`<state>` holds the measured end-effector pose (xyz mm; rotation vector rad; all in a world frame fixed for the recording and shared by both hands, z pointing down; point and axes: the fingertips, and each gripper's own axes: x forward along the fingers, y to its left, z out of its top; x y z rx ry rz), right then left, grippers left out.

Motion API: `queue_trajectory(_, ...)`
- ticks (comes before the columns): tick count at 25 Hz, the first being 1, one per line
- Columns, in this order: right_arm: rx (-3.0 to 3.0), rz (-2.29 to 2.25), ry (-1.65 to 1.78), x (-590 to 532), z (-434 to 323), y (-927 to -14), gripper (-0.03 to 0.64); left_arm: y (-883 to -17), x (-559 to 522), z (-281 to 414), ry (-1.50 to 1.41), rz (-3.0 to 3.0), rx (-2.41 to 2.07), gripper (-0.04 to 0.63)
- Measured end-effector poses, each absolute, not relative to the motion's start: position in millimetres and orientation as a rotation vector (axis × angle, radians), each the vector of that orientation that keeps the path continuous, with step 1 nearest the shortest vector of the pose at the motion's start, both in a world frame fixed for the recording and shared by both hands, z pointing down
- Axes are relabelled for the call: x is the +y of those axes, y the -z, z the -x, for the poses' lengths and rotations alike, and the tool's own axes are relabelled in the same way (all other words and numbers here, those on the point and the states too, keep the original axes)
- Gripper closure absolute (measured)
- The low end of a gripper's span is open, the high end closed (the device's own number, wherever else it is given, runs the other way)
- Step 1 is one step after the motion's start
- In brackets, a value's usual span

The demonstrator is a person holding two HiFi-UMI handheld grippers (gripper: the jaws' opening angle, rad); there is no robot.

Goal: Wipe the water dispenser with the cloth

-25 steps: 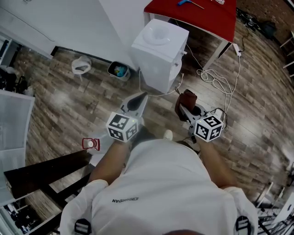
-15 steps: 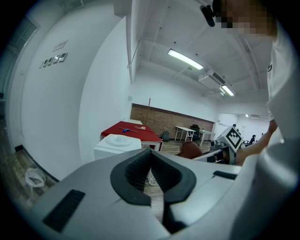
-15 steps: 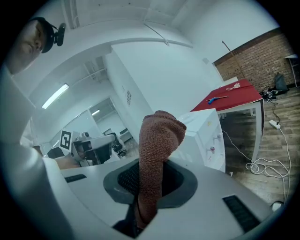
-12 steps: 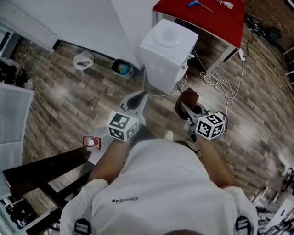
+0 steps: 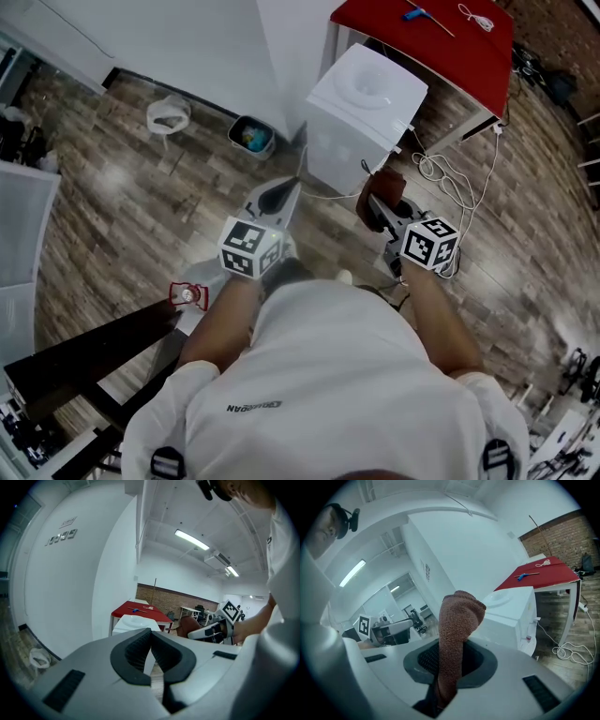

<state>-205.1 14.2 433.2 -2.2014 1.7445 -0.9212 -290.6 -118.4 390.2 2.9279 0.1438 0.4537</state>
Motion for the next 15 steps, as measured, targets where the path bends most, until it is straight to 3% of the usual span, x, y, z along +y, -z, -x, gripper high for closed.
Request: queue_trajectory(15,1.548,2.220,0.873,-124.0,135.4,-424.7,0.563,-404.3,-217.0,262.3,-0.455,-2.908,0.293,0.603)
